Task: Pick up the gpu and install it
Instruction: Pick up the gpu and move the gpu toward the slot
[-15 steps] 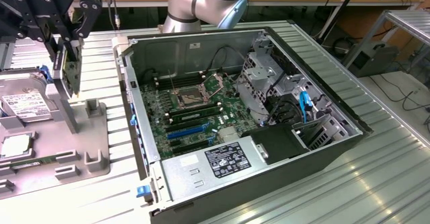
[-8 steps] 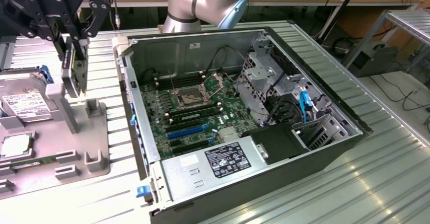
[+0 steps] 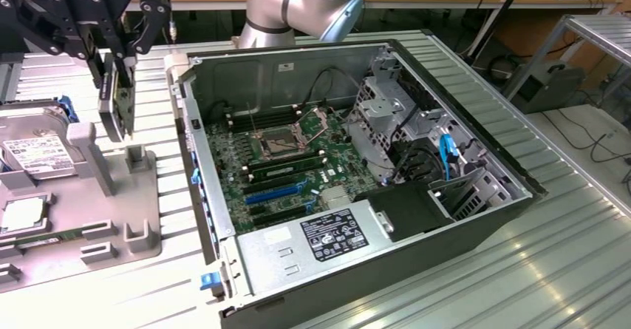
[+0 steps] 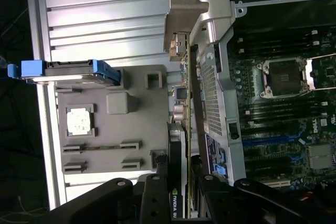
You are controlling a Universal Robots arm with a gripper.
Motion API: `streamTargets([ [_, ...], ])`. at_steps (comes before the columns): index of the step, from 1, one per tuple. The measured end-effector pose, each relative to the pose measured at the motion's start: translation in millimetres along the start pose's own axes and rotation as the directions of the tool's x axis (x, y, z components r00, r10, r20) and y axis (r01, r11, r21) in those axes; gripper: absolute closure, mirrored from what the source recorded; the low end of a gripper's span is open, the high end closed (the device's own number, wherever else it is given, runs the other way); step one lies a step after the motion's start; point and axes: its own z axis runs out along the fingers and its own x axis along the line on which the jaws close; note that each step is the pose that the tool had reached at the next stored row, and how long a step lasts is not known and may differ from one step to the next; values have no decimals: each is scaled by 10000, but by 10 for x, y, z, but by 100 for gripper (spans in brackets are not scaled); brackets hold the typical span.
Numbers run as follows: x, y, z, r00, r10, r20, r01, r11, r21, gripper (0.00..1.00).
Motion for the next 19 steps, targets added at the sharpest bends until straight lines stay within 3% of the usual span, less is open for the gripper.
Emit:
streamTargets([
  [19,-115,13,2,10000,0,0,0,10000,0,73],
])
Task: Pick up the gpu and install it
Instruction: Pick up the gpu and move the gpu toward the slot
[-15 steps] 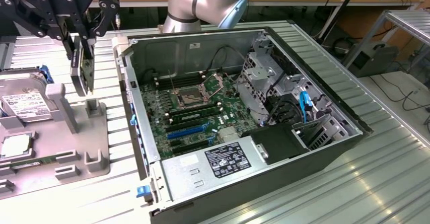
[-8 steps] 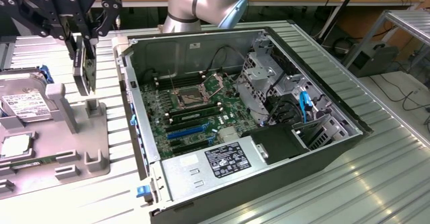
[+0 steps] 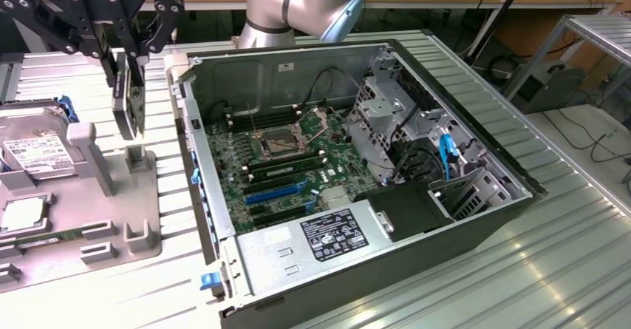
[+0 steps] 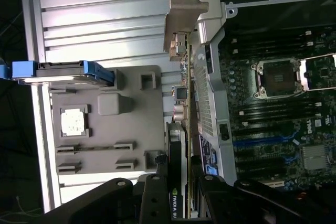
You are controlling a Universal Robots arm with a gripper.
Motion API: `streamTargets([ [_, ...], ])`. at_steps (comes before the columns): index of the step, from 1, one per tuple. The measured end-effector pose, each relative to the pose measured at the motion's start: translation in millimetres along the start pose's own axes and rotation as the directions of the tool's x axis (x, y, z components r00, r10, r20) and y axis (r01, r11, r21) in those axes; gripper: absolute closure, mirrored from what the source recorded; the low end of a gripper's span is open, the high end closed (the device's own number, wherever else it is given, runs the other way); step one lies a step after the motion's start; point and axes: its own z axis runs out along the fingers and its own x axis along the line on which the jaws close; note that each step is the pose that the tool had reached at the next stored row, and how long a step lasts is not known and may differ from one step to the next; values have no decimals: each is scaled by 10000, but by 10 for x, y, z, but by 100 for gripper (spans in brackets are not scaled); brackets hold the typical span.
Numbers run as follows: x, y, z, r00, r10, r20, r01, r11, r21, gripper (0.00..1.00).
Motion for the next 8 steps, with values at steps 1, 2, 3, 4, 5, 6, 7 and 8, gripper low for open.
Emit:
streamTargets([
  [1,-4,1,0,10000,0,0,0,10000,0,73],
  [2,-9,1,0,10000,0,0,0,10000,0,73],
  [3,-13,1,0,10000,0,0,0,10000,0,73],
  [4,-17,2,0,10000,0,0,0,10000,0,73],
  [5,-22,2,1,10000,0,0,0,10000,-1,73],
  [6,-26,3,1,10000,0,0,0,10000,0,73],
  [7,-31,4,0,10000,0,-1,0,10000,0,73],
  [8,-37,4,1,10000,0,0,0,10000,0,73],
])
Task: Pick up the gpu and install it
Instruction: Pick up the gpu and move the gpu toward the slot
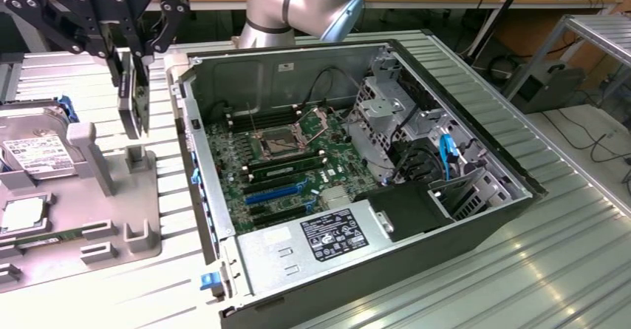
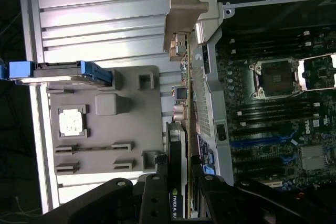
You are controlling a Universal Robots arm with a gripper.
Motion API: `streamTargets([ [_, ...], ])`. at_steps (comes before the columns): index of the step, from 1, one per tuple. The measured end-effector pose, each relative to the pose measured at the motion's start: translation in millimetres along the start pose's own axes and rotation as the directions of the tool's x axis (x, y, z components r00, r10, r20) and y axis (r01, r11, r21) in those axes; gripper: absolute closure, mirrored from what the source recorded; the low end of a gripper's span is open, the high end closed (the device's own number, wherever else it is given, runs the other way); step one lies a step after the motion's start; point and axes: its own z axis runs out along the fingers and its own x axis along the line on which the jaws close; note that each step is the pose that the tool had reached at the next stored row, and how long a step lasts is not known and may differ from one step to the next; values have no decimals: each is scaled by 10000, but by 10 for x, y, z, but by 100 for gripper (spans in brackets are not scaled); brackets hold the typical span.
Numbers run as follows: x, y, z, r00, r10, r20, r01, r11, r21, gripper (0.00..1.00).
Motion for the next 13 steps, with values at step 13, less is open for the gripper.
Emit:
streamTargets([
  [13,-105,12,2,10000,0,0,0,10000,0,73],
])
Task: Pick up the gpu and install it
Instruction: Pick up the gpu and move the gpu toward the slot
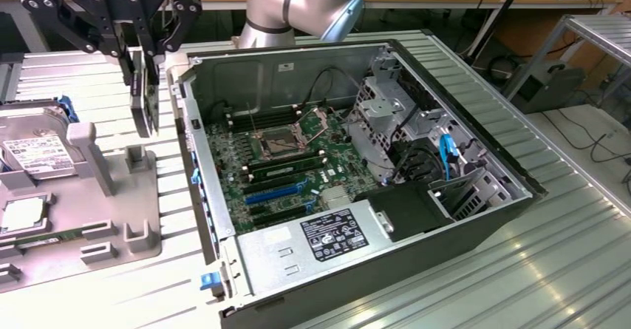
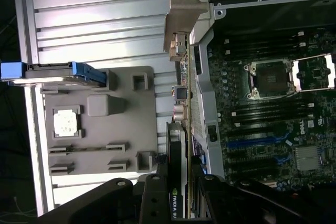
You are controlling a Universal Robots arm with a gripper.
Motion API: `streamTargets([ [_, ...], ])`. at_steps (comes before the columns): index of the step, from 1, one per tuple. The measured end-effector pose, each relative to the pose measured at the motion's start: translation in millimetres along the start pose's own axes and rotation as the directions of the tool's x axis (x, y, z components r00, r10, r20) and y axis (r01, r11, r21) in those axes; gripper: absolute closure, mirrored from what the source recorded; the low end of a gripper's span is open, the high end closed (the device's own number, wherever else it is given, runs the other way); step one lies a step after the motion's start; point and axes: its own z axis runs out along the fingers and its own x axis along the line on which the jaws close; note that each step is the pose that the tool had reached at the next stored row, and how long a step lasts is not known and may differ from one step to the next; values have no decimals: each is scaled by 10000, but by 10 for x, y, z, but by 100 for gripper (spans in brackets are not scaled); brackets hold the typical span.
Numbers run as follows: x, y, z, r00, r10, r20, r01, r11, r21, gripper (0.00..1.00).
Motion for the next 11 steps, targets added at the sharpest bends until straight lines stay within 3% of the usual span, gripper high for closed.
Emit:
streamTargets([
  [11,-111,12,2,10000,0,-1,0,10000,0,73],
])
